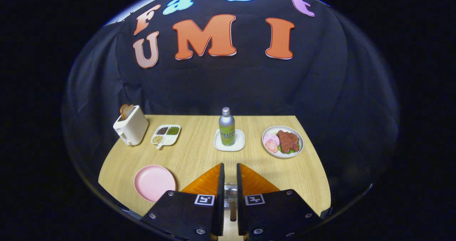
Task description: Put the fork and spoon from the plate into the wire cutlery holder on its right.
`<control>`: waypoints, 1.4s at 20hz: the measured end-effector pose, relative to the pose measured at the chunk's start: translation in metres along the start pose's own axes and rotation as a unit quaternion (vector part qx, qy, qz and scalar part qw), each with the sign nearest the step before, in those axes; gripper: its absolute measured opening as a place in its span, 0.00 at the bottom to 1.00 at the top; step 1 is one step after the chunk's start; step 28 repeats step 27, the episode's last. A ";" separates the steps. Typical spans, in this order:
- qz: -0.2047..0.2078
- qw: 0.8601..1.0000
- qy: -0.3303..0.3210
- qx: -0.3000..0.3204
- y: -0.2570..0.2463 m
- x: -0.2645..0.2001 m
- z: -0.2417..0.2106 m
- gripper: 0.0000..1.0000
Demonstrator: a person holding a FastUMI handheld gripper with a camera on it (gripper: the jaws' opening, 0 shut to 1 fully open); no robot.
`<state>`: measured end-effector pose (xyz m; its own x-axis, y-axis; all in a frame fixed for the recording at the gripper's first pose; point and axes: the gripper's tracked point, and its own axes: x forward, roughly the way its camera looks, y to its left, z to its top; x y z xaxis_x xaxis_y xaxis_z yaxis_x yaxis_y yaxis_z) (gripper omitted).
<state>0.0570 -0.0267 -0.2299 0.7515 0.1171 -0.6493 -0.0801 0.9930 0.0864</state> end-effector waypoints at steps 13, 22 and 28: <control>-0.036 0.964 -0.264 0.000 0.004 -0.091 0.159 0.75; -0.024 0.933 -0.356 -0.037 0.032 -0.142 0.202 0.81; 0.001 0.920 -0.389 -0.052 0.049 -0.151 0.211 0.84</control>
